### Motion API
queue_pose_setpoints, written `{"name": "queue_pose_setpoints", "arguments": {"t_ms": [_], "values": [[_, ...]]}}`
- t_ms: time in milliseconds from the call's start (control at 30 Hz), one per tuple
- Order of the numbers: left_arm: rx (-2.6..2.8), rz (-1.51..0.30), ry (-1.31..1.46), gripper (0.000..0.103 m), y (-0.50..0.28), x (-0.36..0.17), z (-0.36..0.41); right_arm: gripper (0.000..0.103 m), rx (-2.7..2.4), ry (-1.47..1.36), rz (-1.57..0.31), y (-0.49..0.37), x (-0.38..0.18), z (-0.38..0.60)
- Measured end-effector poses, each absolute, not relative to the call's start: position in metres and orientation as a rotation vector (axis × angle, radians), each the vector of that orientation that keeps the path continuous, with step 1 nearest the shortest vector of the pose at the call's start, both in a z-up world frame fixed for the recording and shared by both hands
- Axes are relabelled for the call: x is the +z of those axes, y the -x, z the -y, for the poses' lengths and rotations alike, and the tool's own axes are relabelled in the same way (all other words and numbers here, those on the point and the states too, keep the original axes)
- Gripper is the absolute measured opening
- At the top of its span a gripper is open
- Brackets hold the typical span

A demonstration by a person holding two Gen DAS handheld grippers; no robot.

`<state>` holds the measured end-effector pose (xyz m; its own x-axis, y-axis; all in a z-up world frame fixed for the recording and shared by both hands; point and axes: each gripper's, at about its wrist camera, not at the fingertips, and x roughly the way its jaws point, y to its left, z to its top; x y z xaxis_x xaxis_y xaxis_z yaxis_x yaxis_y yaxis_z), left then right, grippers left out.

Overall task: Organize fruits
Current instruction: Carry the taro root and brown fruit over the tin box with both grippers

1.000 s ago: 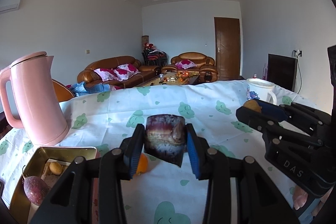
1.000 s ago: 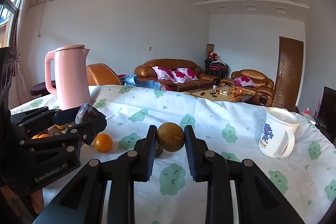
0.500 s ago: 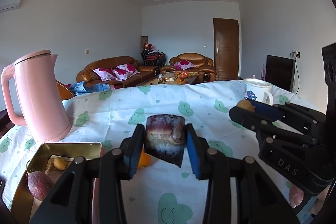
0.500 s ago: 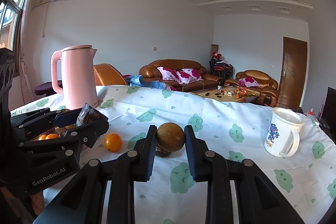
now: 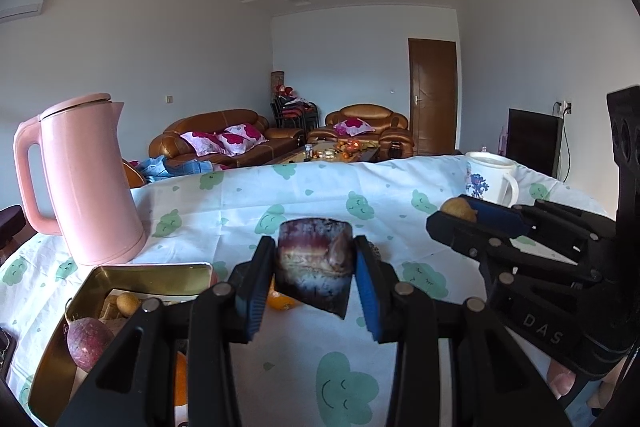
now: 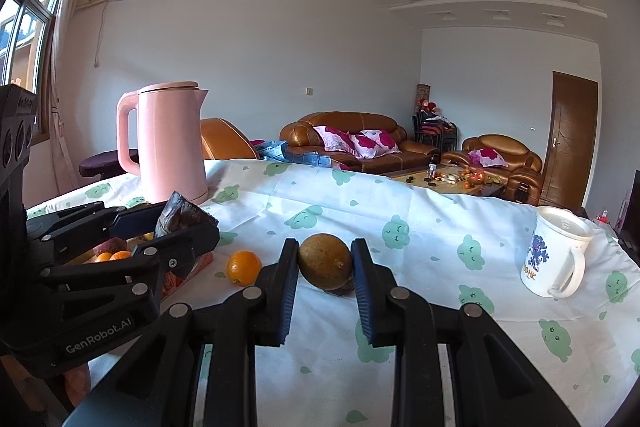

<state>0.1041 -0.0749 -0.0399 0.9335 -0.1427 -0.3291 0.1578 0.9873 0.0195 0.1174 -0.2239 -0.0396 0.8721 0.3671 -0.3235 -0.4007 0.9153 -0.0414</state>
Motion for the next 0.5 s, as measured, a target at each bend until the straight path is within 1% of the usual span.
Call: {"name": "queue_pose_setpoints", "arguments": {"t_ms": [500], "values": [[-0.128, -0.323, -0.03, 0.041, -0.087, -0.039, 0.048, 0.028, 0.463, 0.121, -0.312, -0.104, -0.037, 0.198]]}}
